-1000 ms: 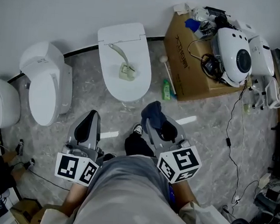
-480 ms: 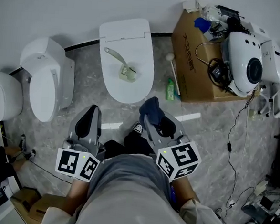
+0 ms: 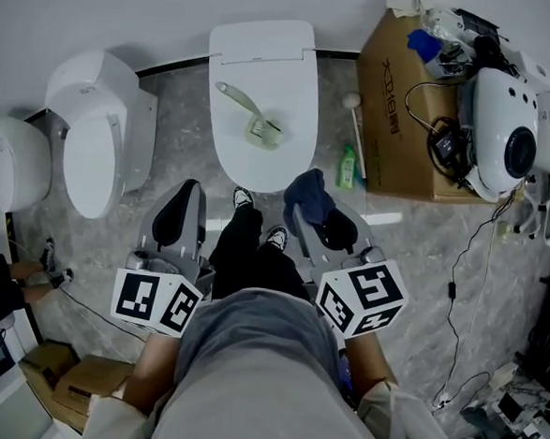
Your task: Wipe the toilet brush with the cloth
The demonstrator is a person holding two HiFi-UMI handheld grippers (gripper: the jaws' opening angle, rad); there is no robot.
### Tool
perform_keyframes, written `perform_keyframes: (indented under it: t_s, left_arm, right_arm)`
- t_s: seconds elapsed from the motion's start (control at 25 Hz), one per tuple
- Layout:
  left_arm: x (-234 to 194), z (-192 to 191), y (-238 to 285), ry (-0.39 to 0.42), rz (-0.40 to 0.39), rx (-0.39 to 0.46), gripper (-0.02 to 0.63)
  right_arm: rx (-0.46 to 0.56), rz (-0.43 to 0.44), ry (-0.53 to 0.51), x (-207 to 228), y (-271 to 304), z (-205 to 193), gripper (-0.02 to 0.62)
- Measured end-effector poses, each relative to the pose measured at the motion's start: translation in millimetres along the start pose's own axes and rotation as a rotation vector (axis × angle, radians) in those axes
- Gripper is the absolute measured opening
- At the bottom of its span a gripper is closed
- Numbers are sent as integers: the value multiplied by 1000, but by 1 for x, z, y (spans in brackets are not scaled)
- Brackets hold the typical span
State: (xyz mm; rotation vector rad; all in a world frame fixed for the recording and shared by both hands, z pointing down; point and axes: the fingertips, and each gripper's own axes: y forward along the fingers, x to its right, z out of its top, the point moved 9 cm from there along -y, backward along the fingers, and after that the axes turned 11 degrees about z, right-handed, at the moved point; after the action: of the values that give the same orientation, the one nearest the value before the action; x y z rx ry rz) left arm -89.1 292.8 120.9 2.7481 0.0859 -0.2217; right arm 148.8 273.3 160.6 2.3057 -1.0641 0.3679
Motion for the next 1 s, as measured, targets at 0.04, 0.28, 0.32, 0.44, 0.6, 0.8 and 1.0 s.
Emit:
perform_keyframes:
  t_s: [0.04, 0.28, 0.32, 0.44, 0.6, 0.8, 1.0]
  left_arm:
    - [-2, 0, 4, -8, 3, -5, 0]
    - [-17, 2, 34, -48, 25, -25, 0]
    - [-20, 1, 42, -53, 28, -31, 0]
    - [-31, 1, 68, -65, 40, -52, 0]
    - [-46, 3, 108, -80, 46, -84, 0]
    - [-62, 1, 160, -114, 7, -149, 0]
    - [-74, -6, 209, -139, -15, -207, 0]
  right_arm:
    - [-2, 1, 1, 2, 3, 1, 115]
    - [-10, -1, -15, 14, 24, 18, 115]
    - [-10, -4, -16, 16, 28, 23, 115]
    - [-17, -3, -11, 22, 46, 35, 115]
    - [-43, -2, -13, 34, 78, 50, 115]
    - [-65, -19, 0, 47, 116, 71, 115]
    - [-92, -52, 14, 65, 148, 87, 115]
